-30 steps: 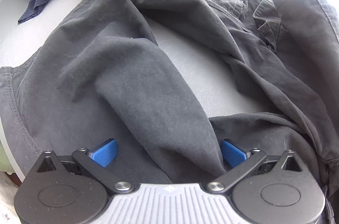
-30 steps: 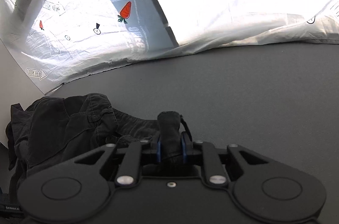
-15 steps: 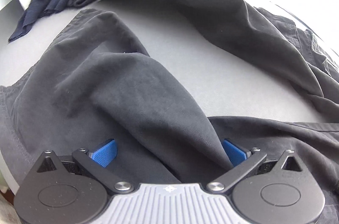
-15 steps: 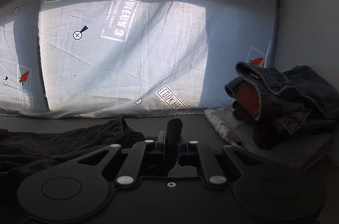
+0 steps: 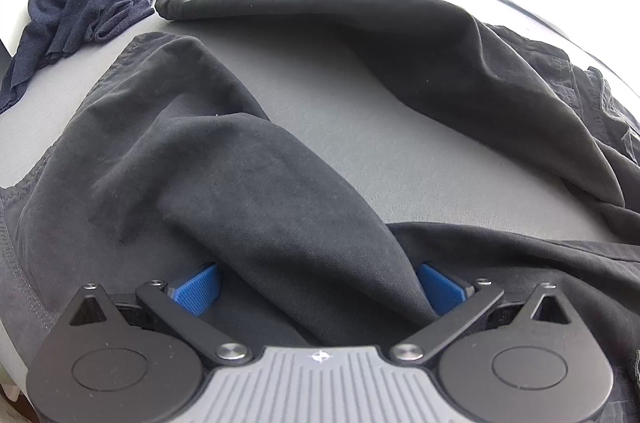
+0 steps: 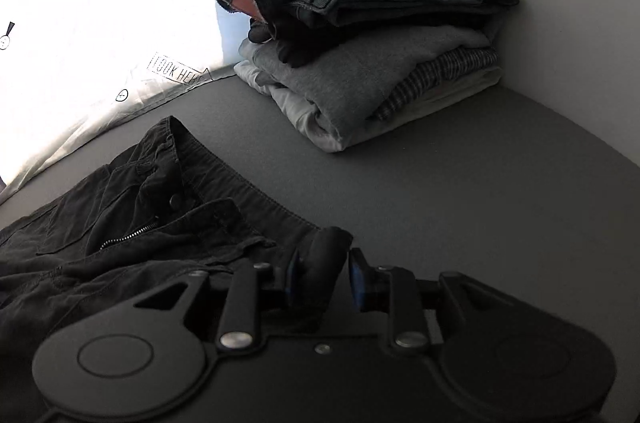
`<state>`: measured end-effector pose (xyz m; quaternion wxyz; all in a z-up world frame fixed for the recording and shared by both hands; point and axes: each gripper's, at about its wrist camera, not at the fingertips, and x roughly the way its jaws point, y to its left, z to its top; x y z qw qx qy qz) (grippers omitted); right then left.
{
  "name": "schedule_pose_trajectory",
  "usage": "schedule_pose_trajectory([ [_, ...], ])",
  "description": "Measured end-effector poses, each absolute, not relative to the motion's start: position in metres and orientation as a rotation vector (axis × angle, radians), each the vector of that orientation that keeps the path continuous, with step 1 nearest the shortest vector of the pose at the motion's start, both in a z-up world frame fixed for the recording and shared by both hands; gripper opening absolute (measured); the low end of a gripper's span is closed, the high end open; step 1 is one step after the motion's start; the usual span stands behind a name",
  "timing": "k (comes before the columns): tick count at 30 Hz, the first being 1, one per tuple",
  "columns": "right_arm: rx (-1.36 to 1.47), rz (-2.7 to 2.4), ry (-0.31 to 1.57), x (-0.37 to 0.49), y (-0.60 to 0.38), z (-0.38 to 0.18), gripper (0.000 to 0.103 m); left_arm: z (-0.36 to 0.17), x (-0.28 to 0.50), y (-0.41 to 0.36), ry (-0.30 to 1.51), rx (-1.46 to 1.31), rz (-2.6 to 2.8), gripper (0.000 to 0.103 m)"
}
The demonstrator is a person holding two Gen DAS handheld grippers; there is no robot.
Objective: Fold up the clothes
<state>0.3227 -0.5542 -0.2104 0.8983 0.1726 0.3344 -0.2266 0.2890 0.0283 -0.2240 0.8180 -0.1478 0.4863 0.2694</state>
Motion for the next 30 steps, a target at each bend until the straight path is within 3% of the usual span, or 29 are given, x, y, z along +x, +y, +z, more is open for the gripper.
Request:
schedule_pose_trajectory([
  [4, 0.601, -0.416, 0.677, 0.316, -0.576, -0.221, 0.051, -0.225, 0.282, 0.025, 1.001, -0.302, 0.577, 0.103],
  [6, 0.753, -0.378, 0.654, 0.310, -0.585, -0.232, 0.062, -0.224, 0.279, 0.022, 0.987, -0.299, 0.581, 0.103],
  [11, 0.966, -0.348, 0.595, 0.307, -0.588, -0.250, 0.067, -0.225, 0.280, 0.022, 0.975, -0.302, 0.596, 0.103],
  [14, 0.994, -0.285, 0.605, 0.324, -0.584, -0.249, 0.052, -0.224, 0.285, 0.023, 0.992, -0.314, 0.602, 0.103],
  [16, 0.956, -0.294, 0.602, 0.334, -0.578, -0.245, 0.022, -0.223, 0.286, 0.024, 0.996, -0.317, 0.603, 0.103],
  [17, 0.959, -0.308, 0.598, 0.336, -0.576, -0.244, 0.013, -0.223, 0.286, 0.024, 0.996, -0.318, 0.603, 0.103],
  [23, 0.875, -0.366, 0.434, 0.327, -0.558, -0.197, 0.009, -0.217, 0.282, 0.020, 0.995, -0.353, 0.536, 0.103],
  [30, 0.835, -0.562, 0.348, 0.300, -0.610, -0.168, 0.009, -0.199, 0.269, 0.007, 0.965, -0.433, 0.266, 0.103],
])
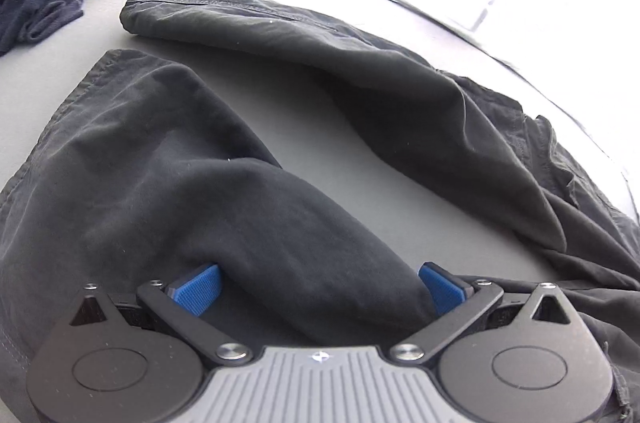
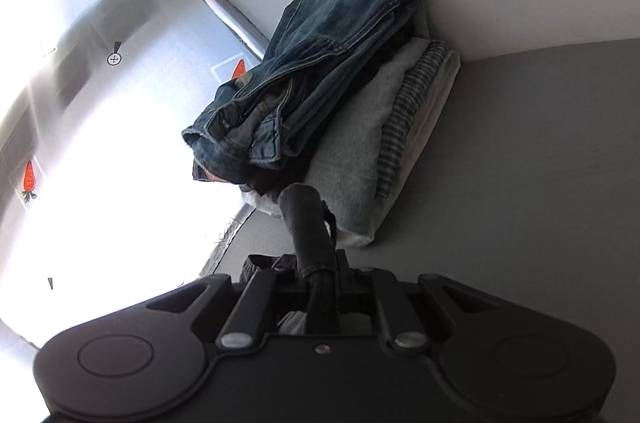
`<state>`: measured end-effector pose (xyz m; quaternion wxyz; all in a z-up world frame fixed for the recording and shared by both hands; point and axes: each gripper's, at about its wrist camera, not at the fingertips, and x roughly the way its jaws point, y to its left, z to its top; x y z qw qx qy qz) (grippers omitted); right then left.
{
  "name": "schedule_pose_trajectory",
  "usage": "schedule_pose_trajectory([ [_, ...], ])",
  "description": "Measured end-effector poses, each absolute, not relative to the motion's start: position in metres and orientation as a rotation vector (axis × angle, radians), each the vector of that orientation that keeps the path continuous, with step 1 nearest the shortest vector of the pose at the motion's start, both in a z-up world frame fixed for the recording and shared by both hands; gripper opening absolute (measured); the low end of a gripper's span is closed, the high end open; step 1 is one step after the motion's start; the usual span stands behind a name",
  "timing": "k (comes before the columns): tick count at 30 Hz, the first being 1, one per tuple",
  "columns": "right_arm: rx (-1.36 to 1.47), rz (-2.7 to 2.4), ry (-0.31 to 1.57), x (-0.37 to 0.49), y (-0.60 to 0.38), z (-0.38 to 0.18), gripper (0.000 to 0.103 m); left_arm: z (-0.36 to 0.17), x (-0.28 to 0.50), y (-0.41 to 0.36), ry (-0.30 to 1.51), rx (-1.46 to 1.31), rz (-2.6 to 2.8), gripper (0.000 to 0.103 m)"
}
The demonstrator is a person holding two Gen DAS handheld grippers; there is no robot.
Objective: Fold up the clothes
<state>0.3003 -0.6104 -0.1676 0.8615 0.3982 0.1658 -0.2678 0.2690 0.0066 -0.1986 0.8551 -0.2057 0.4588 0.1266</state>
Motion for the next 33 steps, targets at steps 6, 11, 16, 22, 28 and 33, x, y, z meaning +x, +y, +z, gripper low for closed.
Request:
schedule_pose_trajectory([
  [6, 0.824, -0.716, 0.552, 0.276, -0.636, -0.221, 0.029, -0.184, 0.254, 0.007, 0.920, -0.426, 0.233, 0.103],
  [11, 0.509, -0.739, 0.702, 0.278, -0.600, -0.242, 0.050, -0.169, 0.240, 0.050, 0.831, -0.527, 0.347, 0.103],
  [16, 0.280, -0.753, 0.782, 0.286, -0.572, -0.228, 0.065, -0.167, 0.219, 0.096, 0.827, -0.511, 0.513, 0.103],
  [22, 0.170, -0.784, 0.727, 0.274, -0.536, -0.199, 0.102, -0.166, 0.171, 0.155, 0.820, -0.513, 0.720, 0.103],
  [28, 0.167, -0.665, 0.653, 0.260, -0.464, -0.177, 0.103, -0.184, 0.130, 0.192, 0.861, -0.684, 0.750, 0.099],
  [33, 0.222, -0.386, 0.757, 0.274, -0.397, -0.191, 0.103, -0.188, 0.124, 0.197, 0.824, -0.735, 0.702, 0.088],
])
